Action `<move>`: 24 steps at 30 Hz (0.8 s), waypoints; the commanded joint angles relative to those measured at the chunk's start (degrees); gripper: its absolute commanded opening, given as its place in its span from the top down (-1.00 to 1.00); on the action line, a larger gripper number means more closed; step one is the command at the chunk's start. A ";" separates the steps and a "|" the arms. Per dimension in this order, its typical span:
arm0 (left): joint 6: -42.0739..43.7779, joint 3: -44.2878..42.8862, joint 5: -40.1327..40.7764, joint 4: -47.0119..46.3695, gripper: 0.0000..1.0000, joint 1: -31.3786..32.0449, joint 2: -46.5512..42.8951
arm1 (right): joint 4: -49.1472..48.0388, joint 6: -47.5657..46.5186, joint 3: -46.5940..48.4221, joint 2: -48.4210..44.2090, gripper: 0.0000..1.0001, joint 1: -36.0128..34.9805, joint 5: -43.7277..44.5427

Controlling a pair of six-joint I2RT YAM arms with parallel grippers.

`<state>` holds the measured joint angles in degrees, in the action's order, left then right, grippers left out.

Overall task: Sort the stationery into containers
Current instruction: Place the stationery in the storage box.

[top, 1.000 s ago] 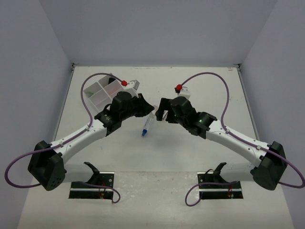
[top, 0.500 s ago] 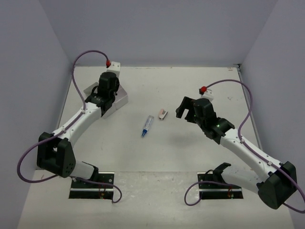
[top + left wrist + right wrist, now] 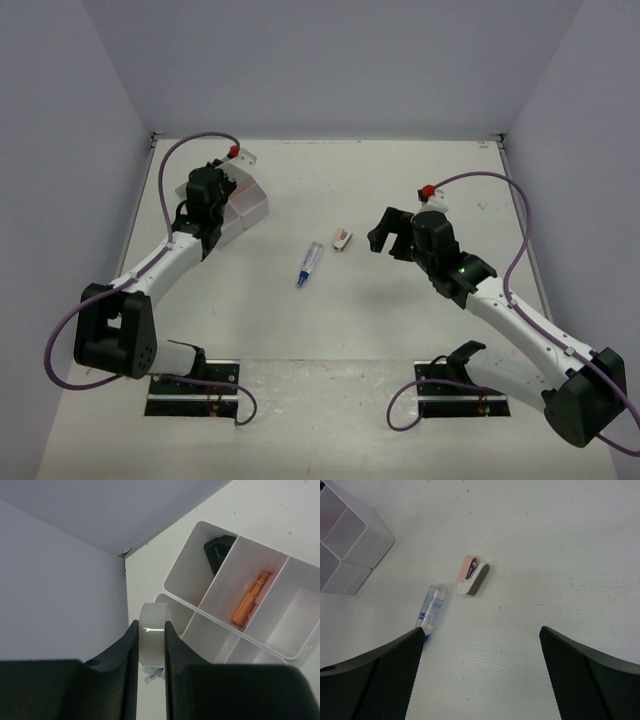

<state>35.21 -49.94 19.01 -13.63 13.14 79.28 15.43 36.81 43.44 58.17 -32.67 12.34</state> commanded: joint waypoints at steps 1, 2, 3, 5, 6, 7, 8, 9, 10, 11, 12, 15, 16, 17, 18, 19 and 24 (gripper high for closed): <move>2.27 2.42 -7.75 -2.92 1.00 -2.03 -1.30 | -2.16 -1.04 -0.25 -0.92 -0.98 0.23 -0.86; 2.01 2.47 -8.79 -2.20 1.00 -2.32 -1.01 | -2.16 -1.04 -0.17 -0.81 -0.98 0.23 -0.92; 1.91 2.42 -10.20 -1.03 1.00 -2.50 -0.58 | -2.16 -1.06 -0.11 -0.66 -0.97 0.23 -0.92; 1.93 2.09 -11.17 0.92 1.00 -2.98 0.00 | -2.16 -1.12 -0.11 -0.68 -0.98 0.23 -0.94; 1.80 1.95 -11.44 2.07 1.00 -3.46 0.34 | -2.16 -1.12 -0.11 -0.69 -0.97 0.23 -1.00; 1.29 1.78 -11.62 2.70 1.00 -3.81 0.52 | -2.16 -1.21 -0.19 -0.69 -0.98 0.23 -1.09; 1.12 1.72 -11.92 3.74 1.00 -4.16 0.62 | -2.16 -1.21 -0.20 -0.73 -0.98 0.23 -1.14; 1.00 1.72 -12.12 4.67 1.00 -4.45 0.70 | -2.16 -1.23 -0.20 -0.79 -0.98 0.23 -1.18; 1.00 1.85 -11.99 5.15 0.99 -4.52 0.70 | -2.16 -1.29 -0.20 -0.86 -0.98 0.23 -1.18; 1.00 2.07 -11.98 5.40 0.97 -4.63 0.70 | -2.16 -1.30 -0.20 -0.97 -0.98 0.23 -1.23; 1.00 2.34 -11.81 5.54 0.95 -4.74 0.80 | -2.13 -1.33 -0.20 -1.10 -0.98 0.23 -1.30; 0.91 3.68 -10.14 5.55 0.89 -5.39 1.46 | -2.16 -1.41 -0.37 -1.55 -0.98 0.23 -1.18; 0.66 4.55 -9.41 4.75 0.88 -5.46 1.59 | -2.16 -1.44 -0.37 -1.67 -0.98 0.23 -1.23; 0.44 5.31 -9.17 4.16 0.86 -5.53 1.67 | -2.16 -1.48 -0.34 -1.74 -0.98 0.23 -1.34; 0.39 5.73 -9.43 3.83 0.83 -5.58 1.76 | -2.16 -1.57 -0.29 -1.77 -0.98 0.23 -1.47; 0.39 5.90 -9.30 3.44 0.77 -5.58 1.93 | -2.13 -1.74 -0.29 -1.83 -0.98 0.23 -1.59; -0.51 5.20 -8.42 3.54 0.28 -5.58 2.70 | -2.10 -2.53 -0.20 -1.56 -0.98 0.23 -2.09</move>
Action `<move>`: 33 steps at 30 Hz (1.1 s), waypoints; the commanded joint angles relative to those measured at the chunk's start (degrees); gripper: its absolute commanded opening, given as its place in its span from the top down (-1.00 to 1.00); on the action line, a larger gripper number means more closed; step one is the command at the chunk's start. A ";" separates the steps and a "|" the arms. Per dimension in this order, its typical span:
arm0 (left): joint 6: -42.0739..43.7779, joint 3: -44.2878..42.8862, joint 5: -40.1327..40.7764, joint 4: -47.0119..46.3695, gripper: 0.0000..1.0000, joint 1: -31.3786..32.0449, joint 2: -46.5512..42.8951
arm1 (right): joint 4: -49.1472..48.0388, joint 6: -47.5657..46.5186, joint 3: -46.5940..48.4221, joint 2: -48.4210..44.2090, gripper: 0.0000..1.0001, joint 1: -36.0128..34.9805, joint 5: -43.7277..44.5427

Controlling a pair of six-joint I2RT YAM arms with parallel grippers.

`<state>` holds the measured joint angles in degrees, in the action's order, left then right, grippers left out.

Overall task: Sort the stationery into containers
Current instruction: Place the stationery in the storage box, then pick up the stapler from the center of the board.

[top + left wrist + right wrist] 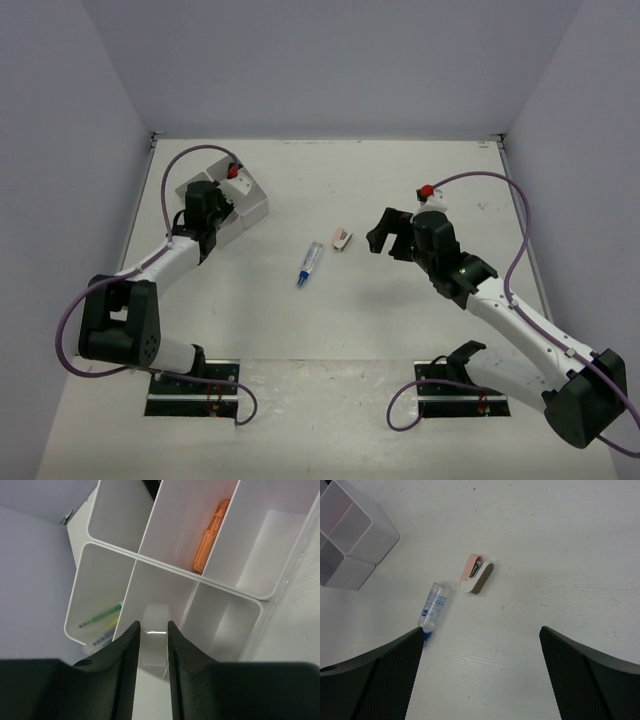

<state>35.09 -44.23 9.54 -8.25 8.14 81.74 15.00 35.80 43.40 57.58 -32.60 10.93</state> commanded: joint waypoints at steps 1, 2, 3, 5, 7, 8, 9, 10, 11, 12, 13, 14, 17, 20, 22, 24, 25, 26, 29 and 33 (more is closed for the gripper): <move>-0.46 -0.51 0.93 -1.78 0.21 -0.58 0.18 | -1.73 -1.52 -0.15 -0.98 -0.97 0.17 -0.97; -0.66 -0.64 0.92 -1.77 0.15 -0.58 -0.09 | -1.73 -1.59 -0.15 -0.92 -0.97 0.23 -1.07; -1.05 -0.94 0.92 -1.77 0.10 -0.58 -0.32 | -1.73 -1.65 -0.08 -0.82 -0.98 0.22 -1.16; -1.66 -1.73 0.78 -1.41 0.01 -0.58 -0.82 | -1.73 -1.73 0.09 -0.47 -0.98 0.17 -1.52; -2.08 -3.08 0.31 -0.86 -0.07 -0.49 -1.53 | -1.86 -1.79 0.20 0.15 -0.98 0.17 -2.31; -3.35 -4.31 0.14 -0.86 -0.12 -0.37 -2.25 | -2.21 -1.79 0.14 0.62 -0.98 0.17 -3.12; -5.68 -5.38 0.34 -0.99 -0.17 -0.28 -3.15 | -2.71 -1.79 0.02 1.07 -0.97 0.17 -3.94; -8.28 -6.86 0.19 -0.64 -0.34 -0.10 -3.86 | -3.15 -1.74 0.01 1.70 -0.97 0.17 -4.87; -11.49 -9.25 -0.71 0.72 -0.80 0.30 -4.17 | -3.51 -1.59 0.27 2.72 -0.96 0.17 -6.04; -14.69 -11.74 -1.09 2.53 -1.00 0.47 -4.36 | -3.66 -1.21 0.73 3.91 -0.96 0.17 -6.53; -19.34 -17.56 -1.26 7.06 -1.00 1.41 -4.19 | -2.61 -0.18 1.76 5.93 -0.94 0.09 -6.34; -24.38 -23.03 -1.06 12.36 -1.00 2.79 -4.02 | -1.23 0.75 2.90 8.11 -0.91 -0.01 -6.10; -44.75 -30.43 1.86 26.28 -1.00 5.64 -7.25 | 0.75 3.80 5.68 13.87 -0.84 -0.78 -3.89; -57.14 -31.04 2.65 35.10 -1.00 5.66 -11.24 | 2.91 5.91 7.96 16.67 -0.79 -3.73 0.28; -60.95 -30.21 2.18 39.61 -1.00 5.66 -12.81 | 4.54 7.11 10.80 19.05 -0.79 -6.40 3.56; -61.48 -26.22 -1.30 41.37 -1.00 5.66 -16.58 | 6.18 7.83 13.34 24.15 -0.79 -7.48 4.84; -61.40 -24.26 -2.57 41.35 -1.00 5.66 -18.47 | 7.00 8.44 15.42 26.49 -0.79 -7.74 5.07; -60.80 -21.84 -4.25 41.21 -1.00 5.66 -21.36 | 8.21 8.58 19.38 29.92 -0.79 -7.74 5.48; -57.73 -16.43 -9.21 40.89 -1.00 5.66 -24.25 | 12.72 8.34 27.62 40.89 -0.79 -7.74 5.42; -55.84 -12.85 -14.60 41.55 -1.00 5.75 -27.13 | 18.10 7.96 37.38 50.51 -0.75 -7.74 7.15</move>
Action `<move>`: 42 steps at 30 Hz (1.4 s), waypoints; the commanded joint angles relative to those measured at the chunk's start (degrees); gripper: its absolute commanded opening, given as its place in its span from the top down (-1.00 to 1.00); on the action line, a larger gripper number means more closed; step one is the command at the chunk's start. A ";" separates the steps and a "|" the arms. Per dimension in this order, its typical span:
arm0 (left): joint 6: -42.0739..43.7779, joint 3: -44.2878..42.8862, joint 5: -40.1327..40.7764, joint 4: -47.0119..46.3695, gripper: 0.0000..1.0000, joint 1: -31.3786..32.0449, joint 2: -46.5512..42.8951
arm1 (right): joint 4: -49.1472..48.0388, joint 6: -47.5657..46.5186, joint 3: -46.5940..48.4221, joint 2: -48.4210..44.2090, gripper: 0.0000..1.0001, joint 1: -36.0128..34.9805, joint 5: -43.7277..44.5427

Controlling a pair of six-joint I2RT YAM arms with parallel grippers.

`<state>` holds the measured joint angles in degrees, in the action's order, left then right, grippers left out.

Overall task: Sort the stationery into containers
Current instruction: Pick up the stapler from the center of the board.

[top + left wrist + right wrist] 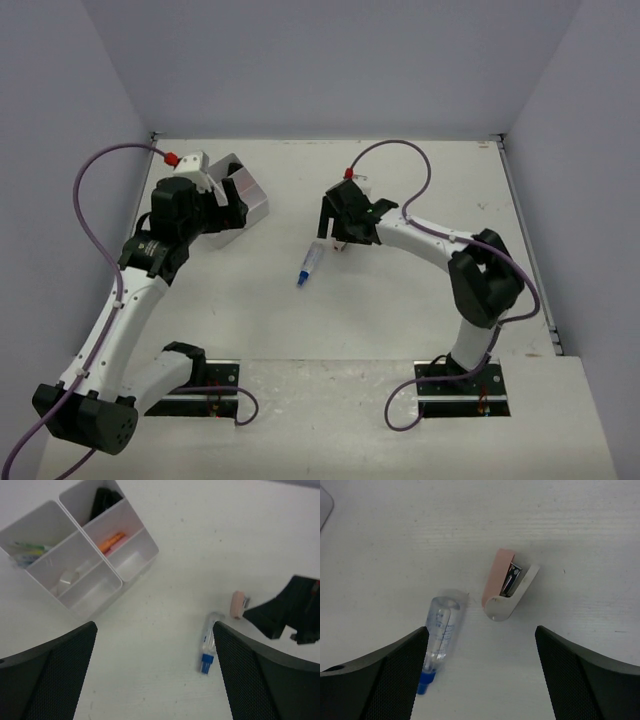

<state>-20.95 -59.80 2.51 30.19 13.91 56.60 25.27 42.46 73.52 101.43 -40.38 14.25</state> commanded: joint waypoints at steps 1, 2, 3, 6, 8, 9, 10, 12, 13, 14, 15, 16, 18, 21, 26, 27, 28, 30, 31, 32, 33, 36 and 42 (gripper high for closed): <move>0.46 3.44 -7.61 2.95 -1.00 -0.02 -2.62 | 8.55 1.06 8.53 8.22 -0.75 0.13 4.11; 0.74 4.39 -7.41 2.74 -1.00 -0.09 -3.70 | 9.37 0.98 10.10 10.06 -0.74 0.06 3.98; 0.94 5.42 -7.22 2.49 -1.00 -0.11 -4.47 | 9.93 0.90 11.25 11.30 -0.71 0.10 4.00; 2.27 6.67 -7.17 2.11 -1.00 -0.11 -5.47 | 12.31 1.80 14.56 14.68 -0.66 0.04 5.26; 2.63 7.20 -7.52 2.15 -1.00 -0.11 -5.54 | 12.92 2.24 14.85 15.56 -0.64 0.09 5.66; 2.76 7.51 -7.70 2.06 -1.00 -0.07 -5.58 | 12.92 2.63 14.63 15.91 -0.64 0.13 6.15; 2.67 8.03 -8.11 1.64 -1.00 -0.05 -5.82 | 12.91 2.94 14.43 16.41 -0.59 0.21 6.65; 2.34 9.24 -9.10 0.61 -1.00 -0.11 -6.34 | 12.84 3.35 14.47 17.34 -0.48 0.60 6.86; 2.16 9.60 -9.31 0.32 -1.00 -0.11 -6.42 | 12.88 3.42 14.54 17.64 -0.46 0.85 6.75; 2.02 9.77 -9.44 0.22 -1.00 -0.11 -6.42 | 12.84 3.46 14.43 17.88 -0.42 1.12 6.71; 1.93 9.91 -9.54 0.10 -1.00 -0.11 -6.34 | 12.35 3.58 13.80 17.56 -0.30 1.31 6.66; 1.77 9.91 -9.56 -0.06 -1.00 -0.11 -6.17 | 11.67 3.65 13.04 16.93 -0.16 1.45 6.66; 1.19 9.70 -9.63 -0.24 -1.00 -0.11 -5.80 | 11.39 3.45 12.60 16.44 0.12 1.79 6.68; -0.55 9.70 -10.49 -1.32 -1.00 -0.11 -4.86 | 10.60 1.94 11.73 15.65 0.48 1.80 6.82; -8.20 11.11 -28.22 -12.39 -1.00 -0.11 0.24 | 2.61 -5.69 3.21 6.68 0.98 -0.62 10.48; -10.68 11.49 -32.19 -15.77 -1.00 -0.08 1.77 | -0.47 -9.23 0.34 4.00 1.00 -2.20 11.82; -12.95 11.67 -35.91 -17.08 -1.00 0.03 2.65 | -3.84 -13.35 -2.57 2.52 1.00 -4.22 13.56; -16.73 11.97 -41.16 -24.82 -1.00 0.82 6.80 | -11.36 -21.41 -8.83 -3.50 1.00 -8.56 15.34; -17.85 11.92 -41.99 -26.93 -1.00 2.18 7.82 | -15.21 -24.46 -11.98 -8.05 1.00 -10.49 15.65; -18.76 11.86 -42.62 -28.54 -1.00 2.86 8.73 | -18.90 -27.11 -14.76 -10.33 1.00 -12.14 15.50; -19.37 11.69 -42.93 -30.09 -1.00 3.83 9.55 | -22.18 -29.04 -17.15 -12.95 1.00 -13.41 14.57; -23.23 12.39 -45.78 -37.52 -1.00 7.49 12.80 | -34.63 -33.83 -25.36 -23.63 1.00 -17.46 9.49; -27.07 14.94 -47.69 -46.09 -0.85 11.40 15.67 | -38.95 -34.93 -28.43 -33.19 1.00 -20.99 5.38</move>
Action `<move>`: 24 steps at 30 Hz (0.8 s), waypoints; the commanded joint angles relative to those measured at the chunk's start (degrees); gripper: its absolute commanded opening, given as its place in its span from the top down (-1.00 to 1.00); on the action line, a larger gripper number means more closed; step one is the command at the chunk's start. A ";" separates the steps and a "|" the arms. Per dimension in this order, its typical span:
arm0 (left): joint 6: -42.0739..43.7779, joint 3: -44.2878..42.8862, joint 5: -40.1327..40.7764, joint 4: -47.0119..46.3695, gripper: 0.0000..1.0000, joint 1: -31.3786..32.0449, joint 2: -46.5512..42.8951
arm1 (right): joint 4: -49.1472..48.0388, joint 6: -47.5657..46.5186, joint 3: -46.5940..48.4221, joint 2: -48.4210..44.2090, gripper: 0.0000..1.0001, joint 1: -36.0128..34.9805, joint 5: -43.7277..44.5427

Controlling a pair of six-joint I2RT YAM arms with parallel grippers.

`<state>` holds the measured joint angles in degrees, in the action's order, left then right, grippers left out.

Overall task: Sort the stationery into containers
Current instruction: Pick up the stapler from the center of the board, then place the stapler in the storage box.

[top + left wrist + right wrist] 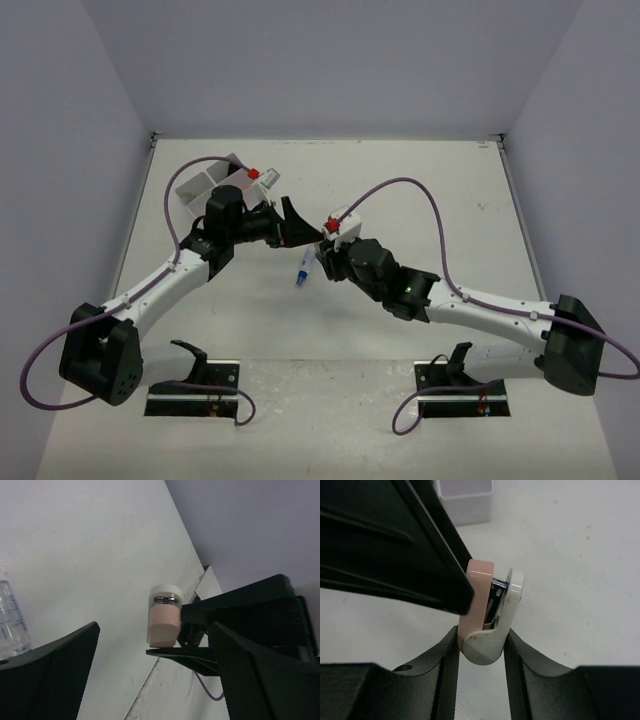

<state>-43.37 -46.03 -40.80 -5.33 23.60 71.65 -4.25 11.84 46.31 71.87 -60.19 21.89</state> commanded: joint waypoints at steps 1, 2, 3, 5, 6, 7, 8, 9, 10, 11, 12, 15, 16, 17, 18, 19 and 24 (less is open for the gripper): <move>-4.94 1.29 -4.40 -10.93 -0.80 2.09 0.74 | -9.60 -4.46 -1.22 -4.25 1.00 -1.48 -2.73; -5.06 1.22 -4.56 -11.75 -0.73 2.60 0.93 | -9.64 -4.70 -1.09 -4.72 1.00 -1.73 -3.12; -5.05 0.95 -4.74 -12.04 -0.70 2.93 1.18 | -9.43 -4.97 -0.76 -5.18 1.00 -2.10 -3.26; -4.93 0.22 -4.13 -11.81 -0.47 3.62 1.80 | -9.28 -5.50 -0.53 -5.58 1.00 -2.60 -3.26; -4.89 0.00 -3.95 -11.73 -0.29 3.88 2.06 | -9.28 -5.59 -0.44 -5.84 1.00 -2.73 -3.17; -4.88 -0.39 -3.62 -11.72 -0.06 3.96 2.35 | -9.12 -5.54 -0.27 -5.92 1.00 -2.80 -3.22; -4.85 -0.63 -3.38 -11.69 0.09 4.00 2.56 | -8.95 -5.54 -0.10 -5.95 1.00 -2.83 -3.19; -4.72 -0.75 -3.19 -11.55 0.23 4.04 2.69 | -8.73 -5.60 0.05 -5.94 1.00 -2.83 -3.06; -4.49 -1.09 -2.79 -11.33 0.62 4.15 2.92 | -8.39 -5.60 0.16 -5.88 1.00 -2.83 -3.00; -3.90 -1.65 -2.53 -10.68 0.91 4.17 3.02 | -8.25 -5.60 0.25 -5.75 1.00 -2.89 -2.81; -2.84 -2.11 -2.22 -9.94 1.00 4.23 3.13 | -8.12 -5.62 0.27 -5.58 0.98 -2.92 -2.51; 3.16 -4.87 -0.22 -4.99 1.00 4.35 3.85 | -7.96 -5.40 -0.09 -5.16 0.63 -2.83 -1.72; 7.96 -8.08 3.12 -2.58 1.00 4.42 4.20 | -7.82 -4.86 -0.50 -4.95 -0.19 -2.69 -0.56; 12.70 -11.87 7.51 4.18 1.00 4.39 5.67 | -7.48 -4.25 -0.95 -4.90 -0.68 -2.44 1.68; 16.99 -16.12 13.12 11.03 1.00 4.35 7.31 | -6.80 -3.61 -1.37 -5.02 -0.97 -2.08 4.00; 19.90 -21.19 21.58 13.68 1.00 4.35 8.36 | -5.24 -2.92 -1.69 -5.53 -0.98 -1.49 5.46; 41.49 -24.08 41.38 9.19 1.00 2.84 14.62 | -2.67 5.21 -8.20 -11.74 -0.98 4.22 8.03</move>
<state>-24.03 -68.31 -21.06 3.85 28.06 83.04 -7.96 10.18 42.93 65.98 -59.90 25.12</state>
